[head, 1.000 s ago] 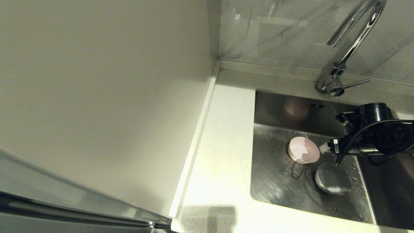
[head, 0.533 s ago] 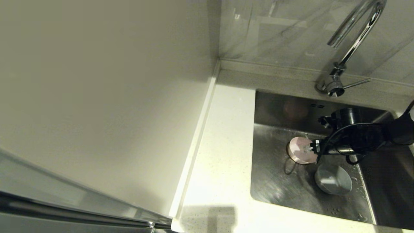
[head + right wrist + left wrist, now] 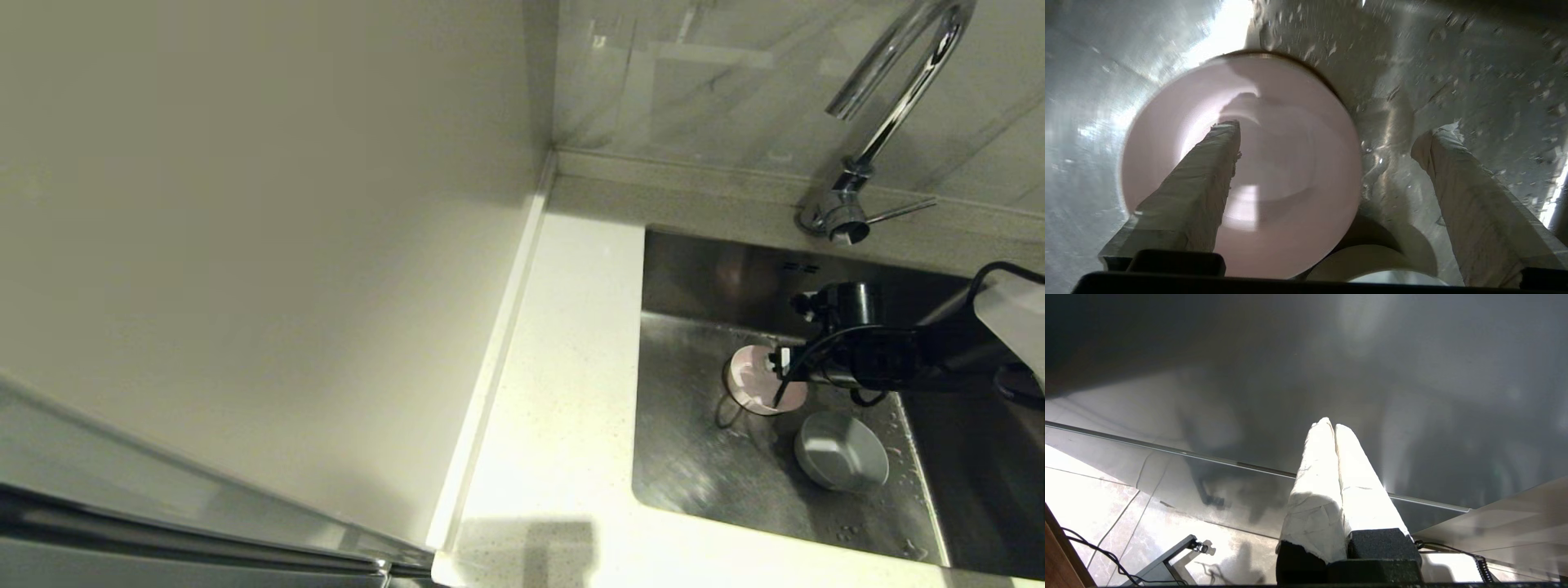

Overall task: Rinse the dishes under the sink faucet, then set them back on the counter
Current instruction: Put a bowl back to the table from the sink

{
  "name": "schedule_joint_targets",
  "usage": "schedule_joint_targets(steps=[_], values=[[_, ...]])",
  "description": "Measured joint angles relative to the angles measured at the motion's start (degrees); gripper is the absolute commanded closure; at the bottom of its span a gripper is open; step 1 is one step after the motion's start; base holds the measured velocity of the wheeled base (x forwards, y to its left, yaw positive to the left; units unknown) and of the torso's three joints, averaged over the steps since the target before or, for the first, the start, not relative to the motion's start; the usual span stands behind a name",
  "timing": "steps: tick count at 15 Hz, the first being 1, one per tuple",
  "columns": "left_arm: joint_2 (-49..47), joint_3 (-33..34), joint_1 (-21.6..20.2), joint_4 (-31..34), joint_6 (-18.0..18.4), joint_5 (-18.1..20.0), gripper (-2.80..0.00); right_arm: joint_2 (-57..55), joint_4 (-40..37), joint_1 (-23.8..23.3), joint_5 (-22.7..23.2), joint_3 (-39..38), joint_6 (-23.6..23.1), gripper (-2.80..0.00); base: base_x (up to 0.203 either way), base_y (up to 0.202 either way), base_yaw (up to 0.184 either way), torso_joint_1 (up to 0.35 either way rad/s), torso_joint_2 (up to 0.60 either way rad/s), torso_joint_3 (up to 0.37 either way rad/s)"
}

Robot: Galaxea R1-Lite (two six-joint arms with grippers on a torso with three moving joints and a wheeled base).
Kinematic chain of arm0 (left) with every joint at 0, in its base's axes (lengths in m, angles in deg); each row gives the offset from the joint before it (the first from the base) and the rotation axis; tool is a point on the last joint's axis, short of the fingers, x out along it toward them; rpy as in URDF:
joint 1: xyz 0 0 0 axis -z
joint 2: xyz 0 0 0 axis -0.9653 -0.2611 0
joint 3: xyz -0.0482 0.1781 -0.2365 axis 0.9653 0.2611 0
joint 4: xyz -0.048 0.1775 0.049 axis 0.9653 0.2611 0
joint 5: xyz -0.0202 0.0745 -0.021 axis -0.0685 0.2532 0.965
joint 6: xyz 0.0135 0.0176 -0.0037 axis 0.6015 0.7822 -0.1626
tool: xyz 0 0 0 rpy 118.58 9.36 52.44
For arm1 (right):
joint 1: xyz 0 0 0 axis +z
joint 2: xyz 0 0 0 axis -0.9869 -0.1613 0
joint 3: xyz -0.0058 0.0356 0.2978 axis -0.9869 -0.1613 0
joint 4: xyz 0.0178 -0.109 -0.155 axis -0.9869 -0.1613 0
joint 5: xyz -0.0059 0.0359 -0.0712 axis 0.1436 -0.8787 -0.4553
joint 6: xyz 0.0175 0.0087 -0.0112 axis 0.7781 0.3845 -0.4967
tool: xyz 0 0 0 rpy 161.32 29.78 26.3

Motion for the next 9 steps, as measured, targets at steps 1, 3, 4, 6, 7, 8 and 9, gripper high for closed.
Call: schedule_joint_targets(steps=[1,3,4,6,7,8,9], values=[[0.0,0.0,0.0,0.0,0.0,0.0,0.00,-0.5,0.1,-0.1,0.0,0.1,0.0,-2.80,0.000,0.000,0.000,0.000,0.00,0.000],[0.0,0.0,0.0,0.0,0.0,0.0,0.00,-1.2,0.1,-0.3,0.0,0.1,0.0,-2.80,0.000,0.000,0.000,0.000,0.00,0.000],[0.0,0.0,0.0,0.0,0.0,0.0,0.00,-1.5,0.1,-0.4,0.0,0.1,-0.1,-2.80,0.000,0.000,0.000,0.000,0.00,0.000],[0.0,0.0,0.0,0.0,0.0,0.0,0.00,-2.0,0.2,-0.5,0.0,0.1,-0.1,-2.80,0.000,0.000,0.000,0.000,0.00,0.000],[0.0,0.0,0.0,0.0,0.0,0.0,0.00,-2.2,0.2,-0.7,0.0,0.1,-0.2,-2.80,0.000,0.000,0.000,0.000,0.00,0.000],[0.0,0.0,0.0,0.0,0.0,0.0,0.00,-2.4,0.2,-0.8,0.0,0.1,-0.2,-2.80,0.000,0.000,0.000,0.000,0.00,0.000],[0.0,0.0,0.0,0.0,0.0,0.0,0.00,-2.7,0.2,-0.8,0.0,0.1,-0.2,-2.80,0.000,0.000,0.000,0.000,0.00,0.000]])
